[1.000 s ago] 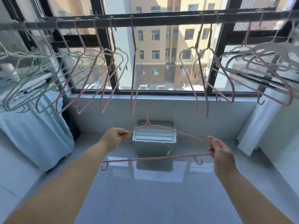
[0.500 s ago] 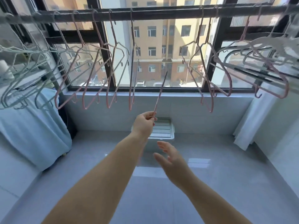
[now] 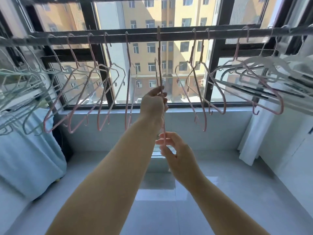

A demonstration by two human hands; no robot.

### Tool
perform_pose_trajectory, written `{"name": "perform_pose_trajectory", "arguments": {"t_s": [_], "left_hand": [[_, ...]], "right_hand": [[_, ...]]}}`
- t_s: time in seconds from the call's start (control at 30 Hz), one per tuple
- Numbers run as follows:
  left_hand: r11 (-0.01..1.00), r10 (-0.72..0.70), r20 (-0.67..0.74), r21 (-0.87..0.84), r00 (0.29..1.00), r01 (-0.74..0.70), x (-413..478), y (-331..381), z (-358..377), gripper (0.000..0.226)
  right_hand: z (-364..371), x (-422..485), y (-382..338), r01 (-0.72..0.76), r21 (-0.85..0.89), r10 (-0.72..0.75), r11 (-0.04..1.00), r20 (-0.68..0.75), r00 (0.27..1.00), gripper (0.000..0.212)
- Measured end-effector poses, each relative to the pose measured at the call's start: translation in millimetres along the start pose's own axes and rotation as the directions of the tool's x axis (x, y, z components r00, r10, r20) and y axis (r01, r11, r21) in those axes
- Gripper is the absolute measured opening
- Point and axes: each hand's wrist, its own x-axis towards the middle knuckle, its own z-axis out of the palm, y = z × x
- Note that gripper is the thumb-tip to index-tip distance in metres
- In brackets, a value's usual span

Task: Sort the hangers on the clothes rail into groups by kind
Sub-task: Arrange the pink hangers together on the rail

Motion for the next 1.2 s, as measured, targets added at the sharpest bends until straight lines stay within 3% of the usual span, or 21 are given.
{"name": "perform_pose_trajectory", "arguments": {"t_s": [0.23,0.43,0.63,0.73,0.8,0.87,0.93,0.97,1.03,1.13,1.2], "left_hand": [[1.0,0.001,0.006,0.026,1.0,-0.001,31,53,16,0.034],[0.994,-0.068,-0.05,0.079,0.996,0.071,62,48,7,0.031],[0.99,-0.098,-0.078,0.095,0.992,0.105,70,34,-1,0.03],[0.984,-0.035,-0.052,0.172,0.998,0.044,61,31,0,0.038],[0.9,0.056,0.008,0.433,0.998,-0.054,49,28,1,0.052],[0.693,0.253,0.038,0.69,0.967,-0.209,29,24,4,0.061],[0.522,0.506,0.132,0.74,0.852,-0.424,5,15,10,0.063],[0.489,0.562,0.188,0.71,0.806,-0.506,-6,9,15,0.062],[0.526,0.487,0.3,0.649,0.82,-0.549,-22,-9,25,0.059],[0.667,0.202,0.387,0.619,0.9,-0.416,-31,-41,33,0.053],[0.639,0.149,0.418,0.651,0.896,-0.41,-36,-57,33,0.041]], "right_hand": [[3,48,-35,0.058,-0.007,-0.058,0.998,-0.079,0.995,0.022],[13,68,-31,0.027,-0.007,-0.027,1.0,-0.066,0.997,0.027],[13,68,-20,-0.05,-0.016,0.05,0.999,-0.016,0.999,0.032],[3,66,-22,-0.058,-0.138,0.068,0.989,0.069,0.995,0.038],[-14,61,-26,-0.037,-0.211,0.051,0.977,0.062,0.997,0.043],[-39,55,-34,0.048,-0.185,-0.066,0.982,-0.095,0.993,0.039],[-66,50,-45,0.123,-0.158,-0.161,0.98,-0.254,0.954,0.039],[-77,50,-49,0.112,-0.172,-0.157,0.979,-0.28,0.947,0.04],[-91,54,-51,0.018,-0.233,-0.076,0.972,-0.244,0.967,0.044],[-93,63,-42,-0.106,-0.301,0.06,0.948,-0.157,0.986,0.051],[-88,70,-34,-0.17,-0.272,0.143,0.947,-0.117,0.983,0.052]]}}
